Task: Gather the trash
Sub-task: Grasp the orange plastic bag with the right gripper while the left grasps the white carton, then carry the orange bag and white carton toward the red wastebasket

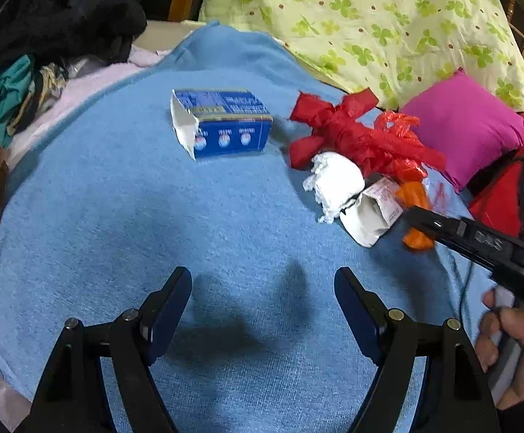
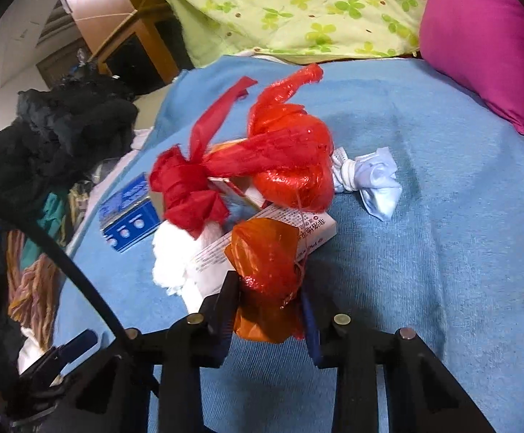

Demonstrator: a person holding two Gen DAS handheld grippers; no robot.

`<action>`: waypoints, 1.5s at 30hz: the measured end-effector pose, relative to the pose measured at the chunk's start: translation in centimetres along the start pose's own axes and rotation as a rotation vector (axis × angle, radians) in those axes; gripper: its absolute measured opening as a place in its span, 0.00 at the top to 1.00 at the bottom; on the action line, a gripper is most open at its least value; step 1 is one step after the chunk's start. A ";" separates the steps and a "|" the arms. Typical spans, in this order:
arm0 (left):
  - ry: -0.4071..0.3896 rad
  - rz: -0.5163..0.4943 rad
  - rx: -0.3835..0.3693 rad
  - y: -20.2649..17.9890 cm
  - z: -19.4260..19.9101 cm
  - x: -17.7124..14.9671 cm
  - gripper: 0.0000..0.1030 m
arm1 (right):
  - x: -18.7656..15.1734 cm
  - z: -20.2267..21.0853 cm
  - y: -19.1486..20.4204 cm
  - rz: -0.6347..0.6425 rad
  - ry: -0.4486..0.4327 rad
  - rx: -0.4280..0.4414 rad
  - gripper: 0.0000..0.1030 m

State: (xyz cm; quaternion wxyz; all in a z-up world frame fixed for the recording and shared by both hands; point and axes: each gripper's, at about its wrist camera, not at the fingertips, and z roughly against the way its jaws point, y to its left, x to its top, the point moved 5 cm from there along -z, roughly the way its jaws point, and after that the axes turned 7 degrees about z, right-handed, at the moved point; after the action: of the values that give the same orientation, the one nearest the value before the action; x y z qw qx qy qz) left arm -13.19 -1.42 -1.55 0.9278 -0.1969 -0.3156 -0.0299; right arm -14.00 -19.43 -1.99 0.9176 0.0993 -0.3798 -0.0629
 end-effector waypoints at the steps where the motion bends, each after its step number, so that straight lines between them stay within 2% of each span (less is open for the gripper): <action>1: -0.014 -0.009 0.004 -0.1 0.2 0.1 0.21 | -0.3 1.1 -0.2 0.005 -0.015 0.000 0.67; 4: -0.044 -0.047 0.012 -0.9 0.7 0.1 0.21 | -1.0 3.8 -1.1 -0.009 -0.058 0.006 0.67; 8: -0.027 -0.154 -0.023 -4.0 0.6 -0.1 0.21 | -2.4 7.6 -3.1 -0.074 -0.128 0.015 0.67; 11: -0.006 -0.287 -0.084 -7.9 0.1 0.3 0.21 | -3.4 10.0 -4.9 -0.139 -0.183 0.022 0.67; 15: 0.056 -0.400 -0.153 -12.4 -2.2 1.6 0.21 | -4.4 11.2 -6.5 -0.195 -0.222 0.032 0.67; 18: 0.100 -0.479 -0.136 -14.8 -4.8 2.3 0.21 | -4.4 11.6 -7.0 -0.219 -0.242 0.048 0.67; 22: 0.163 -0.560 -0.062 -15.6 -8.3 3.1 0.21 | -4.2 11.3 -7.4 -0.236 -0.261 0.057 0.67; 23: 0.178 -0.555 -0.045 -15.5 -9.2 3.3 0.21 | -4.2 11.2 -7.5 -0.242 -0.264 0.060 0.67; 25: 0.215 -0.523 -0.069 -15.5 -10.0 3.4 0.21 | -4.3 11.0 -7.9 -0.258 -0.264 0.066 0.67; 26: 0.233 -0.506 -0.094 -15.7 -10.1 3.2 0.28 | -4.3 11.0 -8.0 -0.260 -0.263 0.067 0.67; 27: 0.248 -0.503 -0.109 -16.0 -10.1 3.0 0.43 | -4.3 11.0 -8.0 -0.262 -0.264 0.066 0.67; 28: 0.264 -0.513 -0.115 -16.3 -10.1 2.5 0.53 | -4.3 10.9 -8.1 -0.263 -0.263 0.063 0.67; 29: 0.260 -0.543 -0.102 -16.7 -9.8 1.9 0.58 | -4.2 10.8 -8.1 -0.263 -0.261 0.059 0.67; 32: 0.260 -0.560 -0.151 -17.3 -8.3 0.7 0.58 | -4.4 10.8 -8.1 -0.265 -0.261 0.044 0.67; 35: 0.237 -0.555 -0.164 -17.1 -6.0 -0.7 0.59 | -4.4 11.0 -8.2 -0.268 -0.269 0.032 0.67; 42: 0.209 -0.472 -0.130 -13.7 -2.0 -3.1 0.59 | -4.6 11.5 -7.7 -0.242 -0.278 -0.005 0.67; 45: 0.230 -0.450 -0.150 -12.7 -0.8 -4.4 0.59 | -4.7 11.8 -7.4 -0.226 -0.278 -0.022 0.67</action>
State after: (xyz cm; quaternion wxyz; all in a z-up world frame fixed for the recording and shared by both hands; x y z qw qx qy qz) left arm -18.55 -13.73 -0.30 0.9104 -0.1852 -0.2407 -0.2809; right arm -25.96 -27.26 1.21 0.8445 0.1218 -0.4885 -0.1828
